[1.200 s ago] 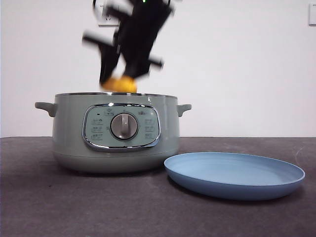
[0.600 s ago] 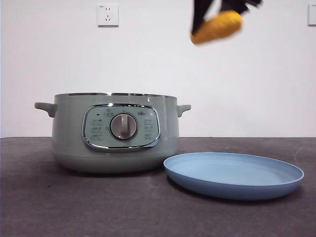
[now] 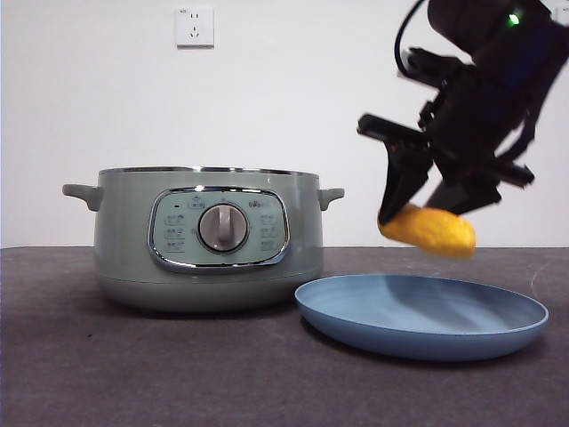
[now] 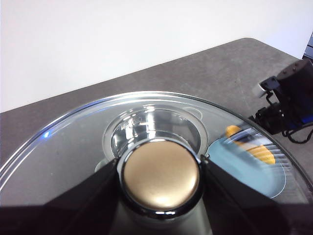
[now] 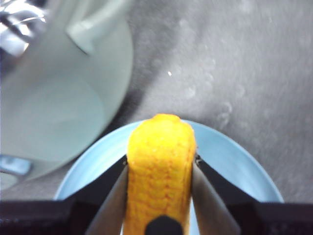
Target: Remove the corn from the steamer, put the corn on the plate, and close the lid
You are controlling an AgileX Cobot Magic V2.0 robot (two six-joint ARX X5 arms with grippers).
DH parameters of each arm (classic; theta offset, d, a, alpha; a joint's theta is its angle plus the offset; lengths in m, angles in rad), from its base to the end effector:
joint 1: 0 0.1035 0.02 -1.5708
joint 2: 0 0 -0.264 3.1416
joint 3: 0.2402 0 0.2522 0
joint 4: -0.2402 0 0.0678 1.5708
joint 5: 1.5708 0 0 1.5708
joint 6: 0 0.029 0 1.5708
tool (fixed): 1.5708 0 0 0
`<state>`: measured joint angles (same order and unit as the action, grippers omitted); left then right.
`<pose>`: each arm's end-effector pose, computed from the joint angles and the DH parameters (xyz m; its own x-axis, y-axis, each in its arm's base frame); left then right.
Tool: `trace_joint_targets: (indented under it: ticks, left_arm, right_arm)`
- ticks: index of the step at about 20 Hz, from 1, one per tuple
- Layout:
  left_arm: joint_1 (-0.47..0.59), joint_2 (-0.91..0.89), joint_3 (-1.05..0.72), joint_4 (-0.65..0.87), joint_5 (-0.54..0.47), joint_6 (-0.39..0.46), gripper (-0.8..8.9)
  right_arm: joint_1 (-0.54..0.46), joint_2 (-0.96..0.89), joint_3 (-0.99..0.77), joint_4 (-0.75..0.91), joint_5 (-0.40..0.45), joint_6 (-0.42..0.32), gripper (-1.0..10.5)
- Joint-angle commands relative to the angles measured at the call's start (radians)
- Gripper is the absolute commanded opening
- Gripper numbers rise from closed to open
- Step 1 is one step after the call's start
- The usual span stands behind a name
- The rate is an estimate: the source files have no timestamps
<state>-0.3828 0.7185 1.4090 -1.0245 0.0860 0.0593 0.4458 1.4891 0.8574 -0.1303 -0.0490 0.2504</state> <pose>0.0577 -0.0259 0.4479 0.8410 -0.4313 -0.3266 0.4647 0.8851 0.0279 0.2715 0.1313 0.2036 0.6309 0.3558 -0.6895 -0.2938 0.9320 0.2120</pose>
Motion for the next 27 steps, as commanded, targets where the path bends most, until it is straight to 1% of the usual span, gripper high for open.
trace_joint_targets:
  ticks: [1,3,4,9,12,13,14,15,17,18,19,20,21,23,25,27]
  left_arm:
    - [-0.002,-0.010,0.016,0.056,0.001,-0.008,-0.08]
    - [-0.002,-0.009,0.016,0.063,0.001,-0.008,-0.08]
    - [-0.002,-0.006,0.016,0.062,0.001,-0.008,-0.08]
    - [-0.002,-0.006,0.016,0.058,0.001,-0.011,-0.08]
    - [-0.002,-0.006,0.016,0.058,0.001,-0.014,-0.08]
    - [-0.002,-0.003,0.015,0.058,0.001,-0.014,-0.08]
    - [-0.002,0.002,0.015,0.058,0.001,-0.014,-0.08]
    - [-0.002,0.012,0.015,0.059,0.001,-0.014,-0.08]
    - [-0.002,0.038,0.015,0.066,0.002,-0.011,-0.08]
    - [-0.002,0.053,0.015,0.079,0.003,-0.003,-0.08]
    - [-0.002,0.069,0.011,0.102,0.010,0.007,-0.08]
    - [-0.002,0.085,0.006,0.131,0.032,0.019,-0.08]
    - [-0.002,0.100,0.000,0.157,0.052,0.019,-0.08]
    - [-0.002,0.130,-0.030,0.207,0.053,0.019,-0.08]
    - [-0.002,0.158,-0.089,0.283,0.057,0.015,-0.08]
    - [-0.002,0.181,-0.170,0.410,0.078,0.000,-0.08]
  right_arm:
    - [0.001,0.013,-0.063,0.079,0.007,0.040,-0.2]
    - [0.001,0.035,-0.099,0.134,0.034,0.048,-0.2]
    - [0.001,0.055,-0.112,0.162,0.034,0.048,-0.2]
    - [0.002,0.156,-0.114,0.209,0.030,0.068,-0.2]
    - [0.013,0.164,-0.114,0.210,0.032,0.067,-0.1]
    - [0.013,0.164,-0.114,0.206,0.029,0.067,0.1]
    - [0.013,0.164,-0.114,0.200,0.029,0.066,0.7]
    - [0.013,0.164,-0.114,0.200,0.027,0.066,1.8]
    - [0.013,0.158,-0.114,0.199,0.021,0.067,4.9]
    - [0.013,0.148,-0.114,0.196,0.020,0.066,5.9]
    - [0.013,0.132,-0.114,0.189,0.018,0.066,6.1]
    - [0.013,0.108,-0.114,0.182,-0.003,0.066,6.1]
    - [0.013,0.079,-0.114,0.177,-0.004,0.065,6.1]
    - [0.013,0.000,-0.114,0.156,-0.003,0.062,6.1]
    - [0.013,-0.098,-0.114,0.116,0.000,0.041,6.1]
    - [0.013,-0.211,-0.114,0.060,0.000,0.025,6.1]
